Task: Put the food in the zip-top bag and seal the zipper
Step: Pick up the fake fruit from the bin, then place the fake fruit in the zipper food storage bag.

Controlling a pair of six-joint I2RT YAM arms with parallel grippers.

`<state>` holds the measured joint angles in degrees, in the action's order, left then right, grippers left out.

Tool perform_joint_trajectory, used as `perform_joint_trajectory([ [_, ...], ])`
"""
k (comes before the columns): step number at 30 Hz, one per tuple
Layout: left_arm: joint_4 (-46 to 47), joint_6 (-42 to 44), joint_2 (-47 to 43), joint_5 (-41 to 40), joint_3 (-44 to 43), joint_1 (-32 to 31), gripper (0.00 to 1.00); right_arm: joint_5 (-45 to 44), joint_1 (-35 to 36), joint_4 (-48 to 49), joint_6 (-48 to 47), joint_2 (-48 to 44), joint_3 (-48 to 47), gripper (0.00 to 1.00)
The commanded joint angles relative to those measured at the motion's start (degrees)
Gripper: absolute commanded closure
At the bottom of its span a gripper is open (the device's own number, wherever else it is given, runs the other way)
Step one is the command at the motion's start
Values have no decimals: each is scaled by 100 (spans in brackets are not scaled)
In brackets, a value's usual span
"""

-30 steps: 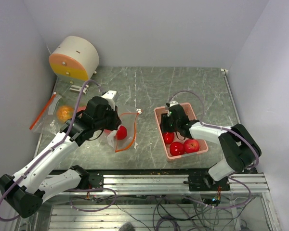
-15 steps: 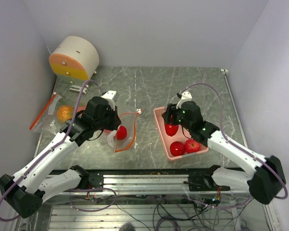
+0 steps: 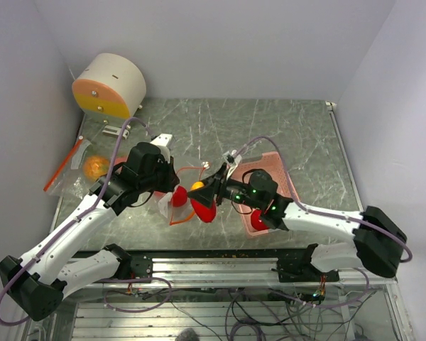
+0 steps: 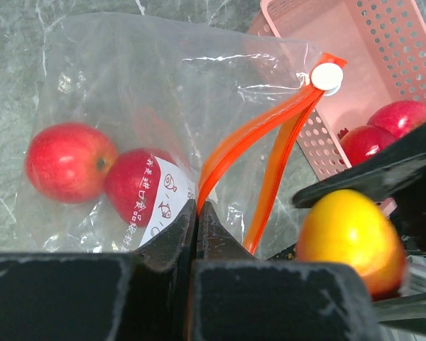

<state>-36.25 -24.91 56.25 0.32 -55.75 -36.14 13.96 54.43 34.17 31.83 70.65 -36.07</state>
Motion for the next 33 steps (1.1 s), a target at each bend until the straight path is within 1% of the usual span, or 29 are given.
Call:
perform_joint_trajectory([
  [1,133,-106,-27,146,-194,-33,93,-265,229,1859,775,667,-31,88],
  [3,153,-134,-42,184,-184,-33,93,-640,279,2077,968,995,-91,88],
  [7,139,-161,-96,255,-195,-32,93,-1625,315,2040,1310,1466,-137,88],
  [11,27,-168,-200,216,-225,-33,93,-2892,390,1230,1573,1741,-309,88],
  [16,-110,-203,-386,175,-272,-33,93,-3540,411,713,1567,2116,-674,87],
  [18,-83,-235,-445,236,-257,-33,93,-3819,472,265,1531,2251,-1016,85],
  [19,-58,-261,-462,287,-225,-32,93,-3918,499,14,1481,2325,-1218,81],
  [20,-25,-281,-477,331,-200,-32,93,-4005,529,-202,1415,2392,-1417,75],
  [23,50,-306,-478,407,-130,-32,93,-4183,661,-712,1139,2548,-1951,50],
  [26,65,-290,-450,390,-116,-33,93,-4317,823,-1126,780,2576,-2342,21],
  [28,72,-277,-456,355,-120,-33,93,-4354,897,-1396,648,2496,-2410,4],
  [29,74,-263,-450,329,-122,-33,93,-4349,920,-1487,601,2428,-2391,1],
  [33,36,-242,-444,169,-205,-31,93,-4248,970,-1747,454,1908,-2074,0],
])
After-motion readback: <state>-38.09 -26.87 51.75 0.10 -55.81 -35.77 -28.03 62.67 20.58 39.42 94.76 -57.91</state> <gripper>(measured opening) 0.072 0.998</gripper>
